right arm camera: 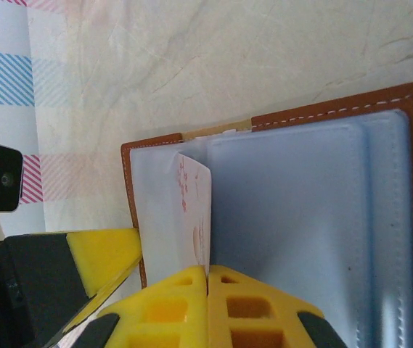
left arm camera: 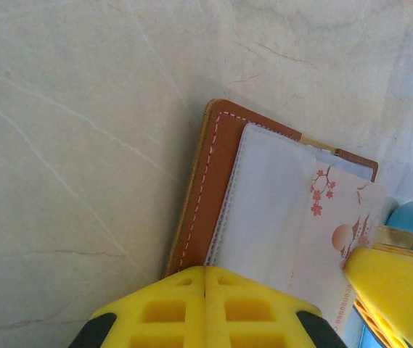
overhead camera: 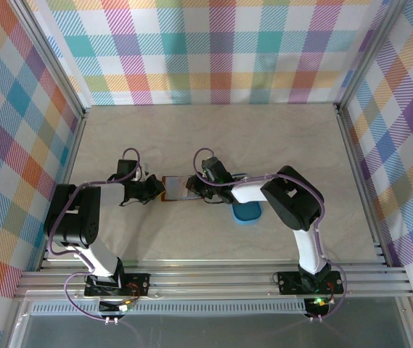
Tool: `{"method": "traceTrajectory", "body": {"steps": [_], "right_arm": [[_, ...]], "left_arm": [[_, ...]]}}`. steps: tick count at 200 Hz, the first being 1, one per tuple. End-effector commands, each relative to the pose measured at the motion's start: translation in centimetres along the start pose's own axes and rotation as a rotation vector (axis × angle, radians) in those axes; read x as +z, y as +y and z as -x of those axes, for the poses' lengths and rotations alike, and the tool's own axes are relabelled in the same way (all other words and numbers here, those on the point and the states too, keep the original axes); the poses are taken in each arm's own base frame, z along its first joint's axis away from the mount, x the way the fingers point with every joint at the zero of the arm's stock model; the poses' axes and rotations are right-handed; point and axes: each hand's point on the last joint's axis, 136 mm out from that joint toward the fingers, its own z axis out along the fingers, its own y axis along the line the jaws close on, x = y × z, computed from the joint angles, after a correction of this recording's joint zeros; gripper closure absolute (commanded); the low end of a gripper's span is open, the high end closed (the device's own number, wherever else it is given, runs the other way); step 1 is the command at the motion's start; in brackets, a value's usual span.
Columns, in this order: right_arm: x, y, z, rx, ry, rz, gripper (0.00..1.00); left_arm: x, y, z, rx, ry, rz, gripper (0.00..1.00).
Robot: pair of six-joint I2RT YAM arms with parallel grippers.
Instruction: Put the credit cards into the card holder
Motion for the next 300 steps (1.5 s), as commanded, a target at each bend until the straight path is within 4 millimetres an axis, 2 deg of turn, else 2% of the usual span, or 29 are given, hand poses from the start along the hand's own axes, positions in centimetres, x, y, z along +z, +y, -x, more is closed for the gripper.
{"method": "traceTrajectory", "body": {"steps": [1,67,166,279,300], "right_arm": [[0.4,-0.4,-0.3,-0.005,0.013,-0.023,1.00],[1.0,-0.1,-1.1,-0.022,0.063,-0.017,1.00],[0.9,-0.8,-2.0,-0.054,0.109,-0.038,1.00],[1.8,0.0,-1.0,-0.096,0.106,-0.012,1.00],[1.2,0.5,-0.7,-0.109,0.100,-0.022,0.86]], "left_arm": [[0.6,1.1,-1.4,-0.036,0.049,0.028,0.94],[0.5,0.9,-1.2,-0.029,0.046,0.027,0.94],[0.4,0.9,-1.2,-0.028,0.047,0.033,0.94],[0.4,1.0,-1.4,-0.028,0.055,0.036,0.94],[0.4,1.0,-1.4,-0.026,0.055,0.036,0.94]]}}
